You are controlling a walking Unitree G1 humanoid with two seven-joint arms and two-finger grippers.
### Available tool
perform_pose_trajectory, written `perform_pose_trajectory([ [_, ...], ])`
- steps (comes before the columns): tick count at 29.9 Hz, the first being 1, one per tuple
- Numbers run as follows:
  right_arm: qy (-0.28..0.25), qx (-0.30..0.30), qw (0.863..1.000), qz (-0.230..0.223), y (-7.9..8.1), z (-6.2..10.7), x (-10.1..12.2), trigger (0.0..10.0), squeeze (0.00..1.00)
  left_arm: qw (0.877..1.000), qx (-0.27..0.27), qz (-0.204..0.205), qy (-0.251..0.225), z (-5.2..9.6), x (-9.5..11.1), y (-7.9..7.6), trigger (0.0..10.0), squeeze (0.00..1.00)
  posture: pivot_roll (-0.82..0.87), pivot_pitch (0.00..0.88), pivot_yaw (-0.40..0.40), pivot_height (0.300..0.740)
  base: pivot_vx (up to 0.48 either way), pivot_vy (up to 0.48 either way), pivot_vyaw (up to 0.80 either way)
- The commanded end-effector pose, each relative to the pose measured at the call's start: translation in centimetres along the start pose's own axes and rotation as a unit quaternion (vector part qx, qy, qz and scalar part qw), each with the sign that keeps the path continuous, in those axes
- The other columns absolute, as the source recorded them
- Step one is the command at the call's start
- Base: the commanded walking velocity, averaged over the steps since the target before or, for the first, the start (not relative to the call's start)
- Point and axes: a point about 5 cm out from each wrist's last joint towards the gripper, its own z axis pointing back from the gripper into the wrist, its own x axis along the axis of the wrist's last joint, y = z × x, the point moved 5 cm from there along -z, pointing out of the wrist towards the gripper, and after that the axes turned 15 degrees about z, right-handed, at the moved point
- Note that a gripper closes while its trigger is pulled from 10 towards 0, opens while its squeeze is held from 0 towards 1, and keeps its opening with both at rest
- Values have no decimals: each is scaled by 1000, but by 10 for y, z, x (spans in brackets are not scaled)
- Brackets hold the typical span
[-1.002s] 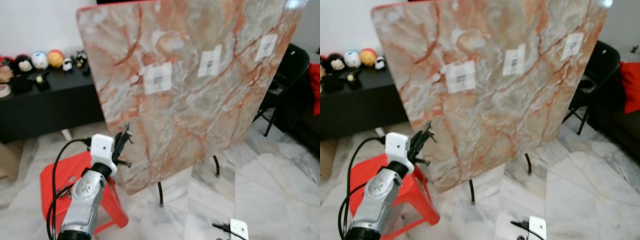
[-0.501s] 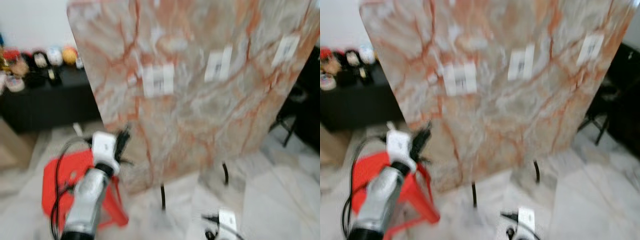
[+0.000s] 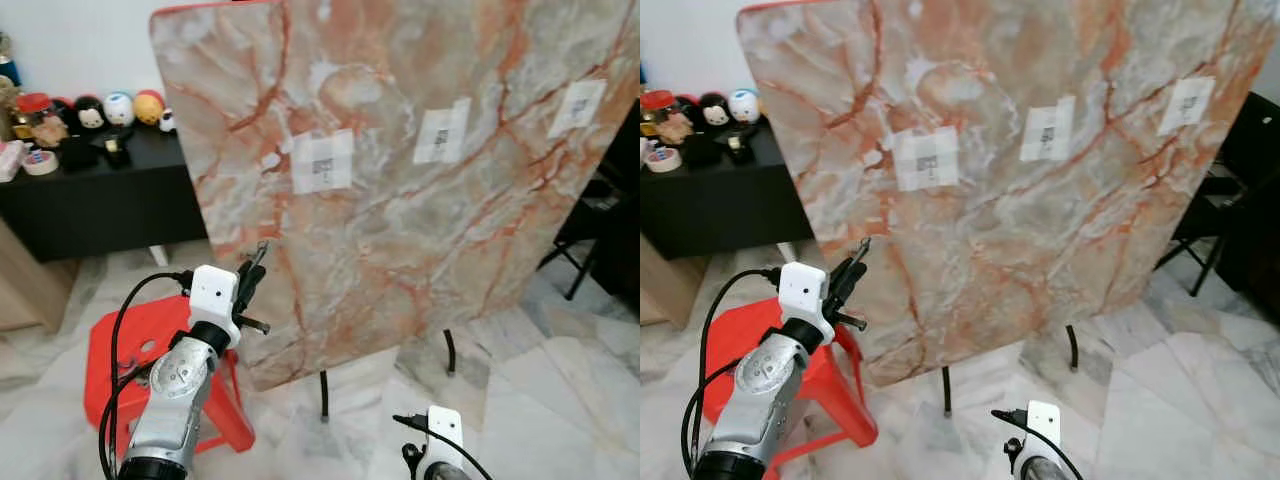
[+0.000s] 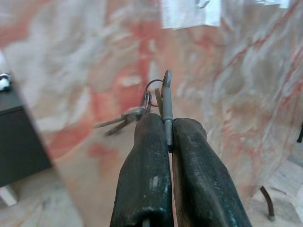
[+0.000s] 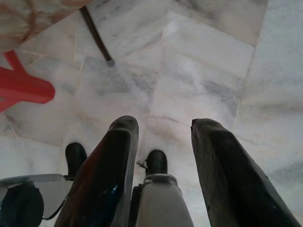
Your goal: Hang keys on a hook
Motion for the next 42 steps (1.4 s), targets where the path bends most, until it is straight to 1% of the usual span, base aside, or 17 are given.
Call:
perform_pose_trajectory([
  [1, 7, -5, 1000, -1, -5, 0, -5, 10000, 0, 1000, -14, -5, -10, -5, 5, -8, 10000, 0, 63, 0, -40, 740, 0, -394, 0],
  [3, 7, -4, 1000, -1, -6, 0, -6, 10000, 0, 1000, -14, -3, -10, -5, 5, -8, 10000, 0, 63, 0, -40, 740, 0, -371, 0],
  [23, 7, -5, 1000, 1, -8, 1, -6, 10000, 0, 1000, -13, 3, -12, -8, 8, -9, 10000, 0, 63, 0, -44, 740, 0, 0, 0],
  [33, 4, -7, 1000, -1, -9, 1, -7, 10000, 0, 1000, -22, 4, -10, -8, 6, -13, 10000, 0, 61, 0, -43, 740, 0, 0, 0],
  [42, 4, -8, 1000, -3, -11, 1, -8, 10000, 0, 1000, -29, 3, -9, -7, 6, -15, 10000, 0, 59, 0, -43, 740, 276, 0, 0],
])
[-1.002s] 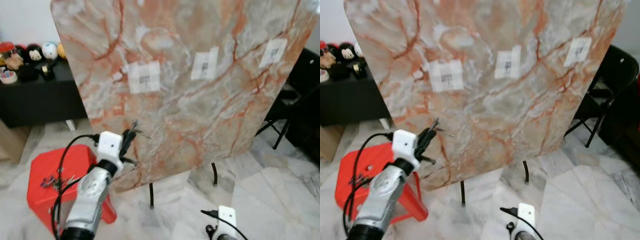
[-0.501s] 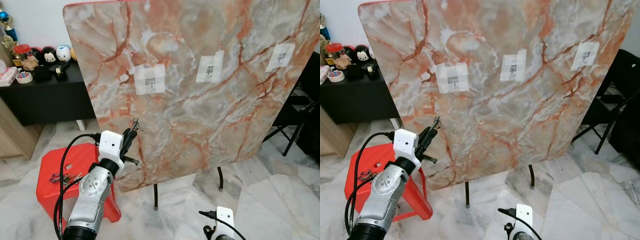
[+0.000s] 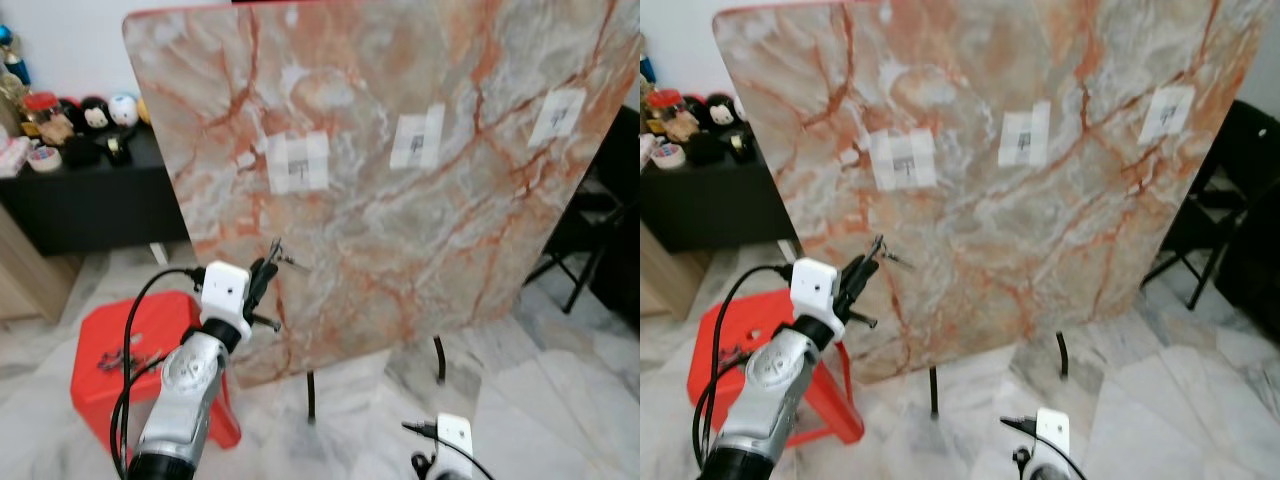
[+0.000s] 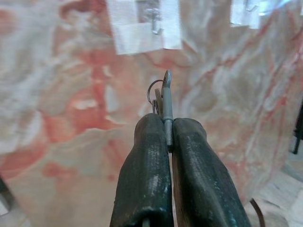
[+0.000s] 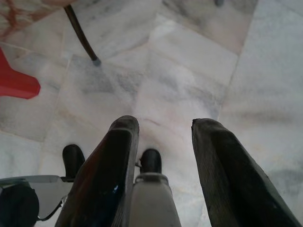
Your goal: Hang keys on a hook
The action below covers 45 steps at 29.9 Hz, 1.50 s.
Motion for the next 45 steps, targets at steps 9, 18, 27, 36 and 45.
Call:
perform_pose_trajectory([
  [9, -9, -3, 1000, 0, -2, 0, 4, 10000, 0, 1000, -16, 2, -6, -1, 3, -5, 10000, 0, 58, 0, -43, 740, 316, 0, -363],
  [18, -9, -3, 1000, 0, -2, 0, 3, 10000, 0, 1000, -29, 5, 0, 2, 2, -7, 10000, 0, 62, 0, -43, 740, 100, 0, 0],
  [27, -9, -3, 1000, -2, -1, 0, 3, 10000, 0, 1000, -18, -12, -22, 3, 17, 0, 10000, 0, 68, 0, -44, 740, 0, 0, 0],
  [36, -9, 1, 1000, 8, 0, 0, 4, 10000, 0, 999, -5, -16, -33, 13, 26, 8, 10000, 0, 78, 0, -47, 740, 0, 0, 0],
  [45, -10, -2, 1000, 0, -1, 0, 5, 10000, 0, 999, -3, -32, -38, 14, 33, 11, 10000, 0, 84, 0, -50, 740, 0, 0, 0],
])
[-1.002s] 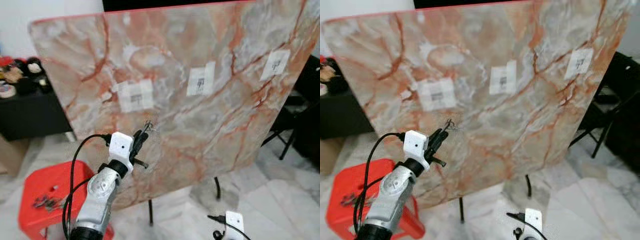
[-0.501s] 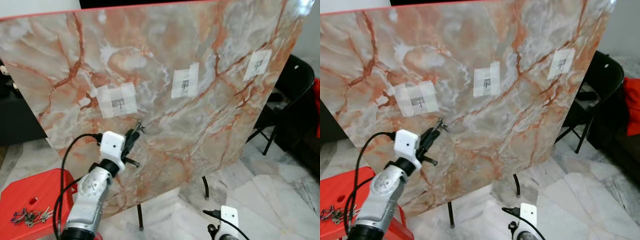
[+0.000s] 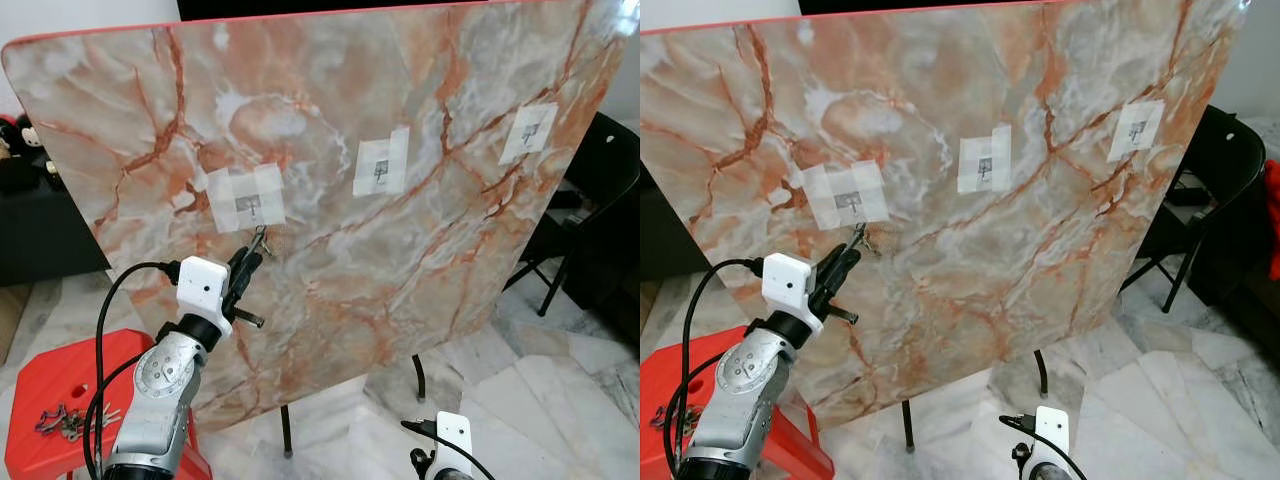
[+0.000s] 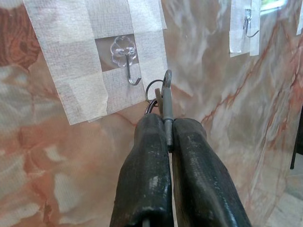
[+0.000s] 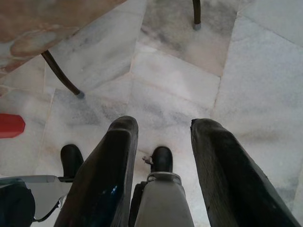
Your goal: Hang keys on a hook
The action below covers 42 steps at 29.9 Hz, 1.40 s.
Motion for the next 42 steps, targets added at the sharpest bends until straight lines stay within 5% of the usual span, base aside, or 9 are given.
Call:
perform_pose_trajectory([
  [1, 4, -3, 1000, -4, -1, 0, 0, 10000, 0, 1000, 3, -9, -2, 0, 4, 2, 10000, 0, 84, 0, -50, 740, 0, 0, 0],
  [26, 6, -6, 1000, -5, -2, 0, 0, 10000, 0, 999, 4, -20, -33, -16, 21, 0, 10000, 0, 79, 0, -51, 740, 0, 0, 0],
  [42, 6, -6, 1000, -5, -2, 0, 0, 10000, 0, 999, 27, -22, -24, -18, 15, 7, 10000, 0, 74, 0, -52, 740, 0, 0, 0],
])
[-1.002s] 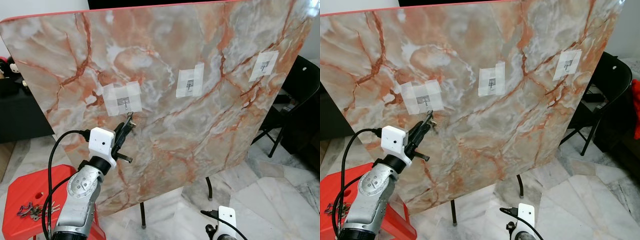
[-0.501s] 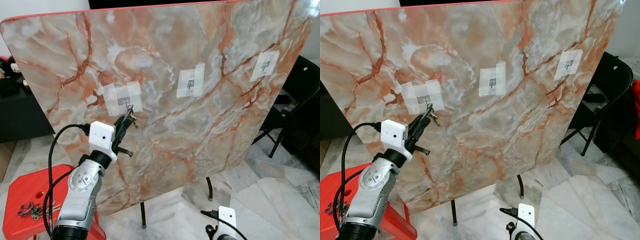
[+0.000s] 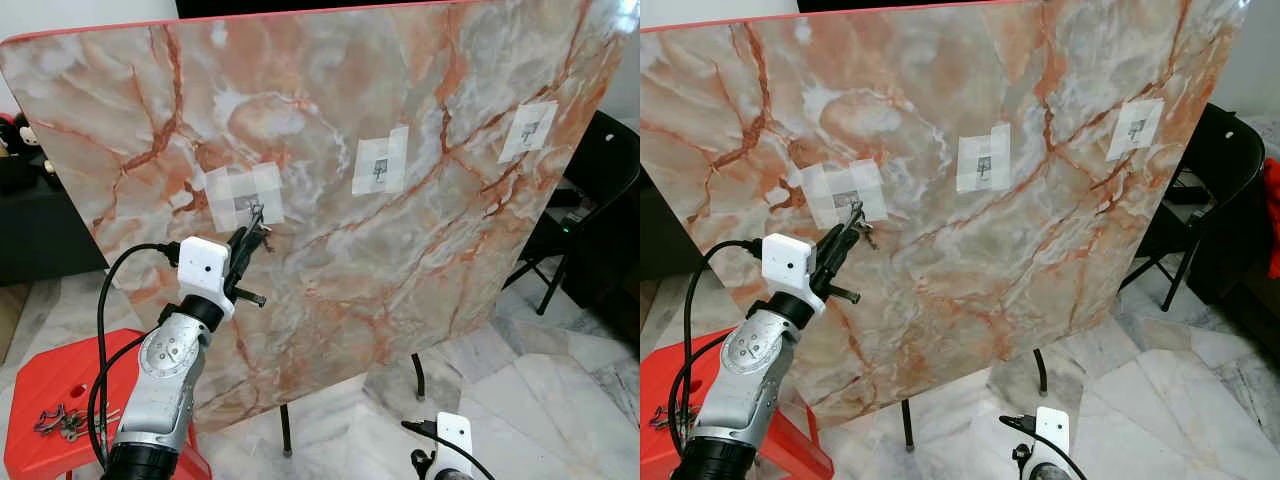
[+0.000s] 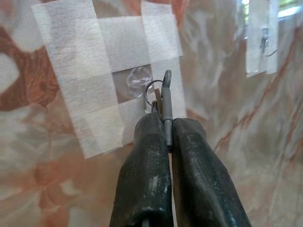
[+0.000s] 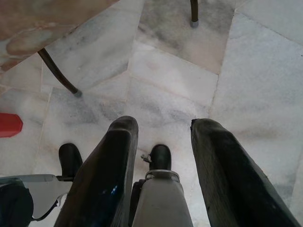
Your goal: Hang keys on a hook
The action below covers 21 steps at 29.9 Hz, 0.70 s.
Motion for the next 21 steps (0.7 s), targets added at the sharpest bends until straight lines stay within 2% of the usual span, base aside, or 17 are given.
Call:
perform_pose_trajectory([
  [1, 0, -3, 1000, -3, -1, 0, 1, 10000, 0, 1000, 4, -8, -2, -2, 1, 3, 10000, 0, 74, 0, -52, 740, 0, 0, 0],
  [15, 0, -3, 1000, -3, -2, 0, 2, 10000, 0, 1000, 22, -7, -7, -2, 1, 6, 10000, 0, 74, 0, -55, 740, 0, 0, 0],
  [21, -1, -3, 1000, -3, -2, 0, 2, 10000, 0, 999, 43, 7, -15, -4, 4, 13, 10000, 0, 72, 0, -55, 740, 0, 0, 0],
])
